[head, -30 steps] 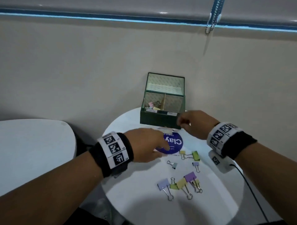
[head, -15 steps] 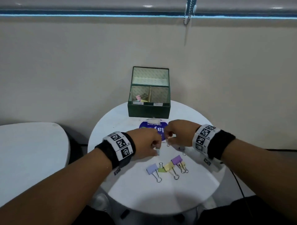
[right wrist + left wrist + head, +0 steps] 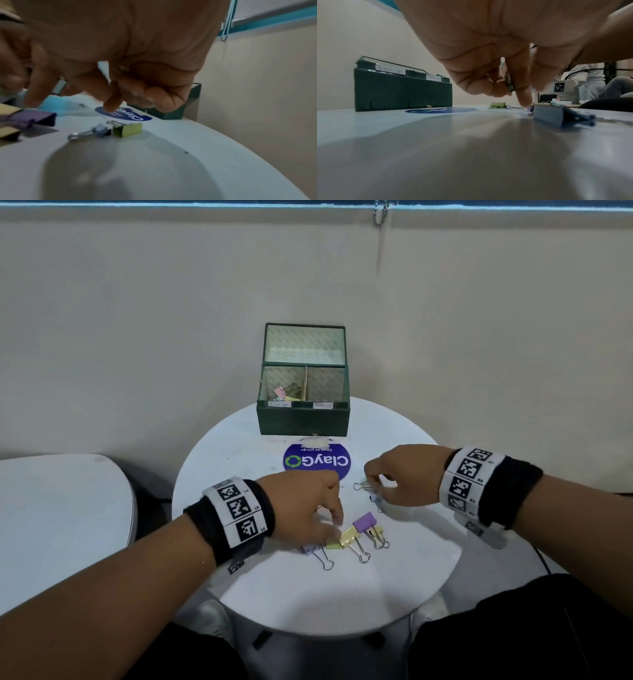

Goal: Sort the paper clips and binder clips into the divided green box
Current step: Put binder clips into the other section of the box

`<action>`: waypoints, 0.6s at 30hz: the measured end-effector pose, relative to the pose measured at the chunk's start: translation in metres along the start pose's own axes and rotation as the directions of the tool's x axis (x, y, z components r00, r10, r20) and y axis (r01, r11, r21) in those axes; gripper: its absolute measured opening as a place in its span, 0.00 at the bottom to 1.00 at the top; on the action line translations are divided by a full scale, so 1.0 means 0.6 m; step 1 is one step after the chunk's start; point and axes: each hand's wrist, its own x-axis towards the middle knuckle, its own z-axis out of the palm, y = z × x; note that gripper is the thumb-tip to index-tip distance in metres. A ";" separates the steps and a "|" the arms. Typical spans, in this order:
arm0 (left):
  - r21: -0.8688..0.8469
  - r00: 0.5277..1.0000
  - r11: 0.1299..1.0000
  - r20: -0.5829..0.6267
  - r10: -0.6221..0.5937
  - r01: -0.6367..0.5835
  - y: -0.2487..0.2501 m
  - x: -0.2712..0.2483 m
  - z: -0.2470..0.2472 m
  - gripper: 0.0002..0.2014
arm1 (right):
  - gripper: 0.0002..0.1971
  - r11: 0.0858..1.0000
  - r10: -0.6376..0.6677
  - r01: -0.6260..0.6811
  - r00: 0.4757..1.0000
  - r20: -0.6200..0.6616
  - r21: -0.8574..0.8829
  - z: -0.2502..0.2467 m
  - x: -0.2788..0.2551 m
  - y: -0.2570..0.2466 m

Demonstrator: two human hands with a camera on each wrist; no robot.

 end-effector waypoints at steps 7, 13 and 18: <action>0.110 0.999 0.993 0.020 0.050 -0.052 0.007 -0.005 0.004 0.19 | 0.14 0.991 -0.091 0.090 0.996 -0.002 -0.098 0.012 0.018 -0.004; 0.114 0.999 0.993 -0.023 0.036 -0.033 0.006 -0.005 0.002 0.11 | 0.05 0.996 -0.071 0.072 0.997 0.020 -0.044 0.006 0.033 -0.014; 0.036 0.980 0.999 -0.198 -0.027 0.035 -0.017 0.002 -0.005 0.06 | 0.05 0.994 -0.022 0.023 1.000 -0.010 0.107 -0.019 0.046 -0.014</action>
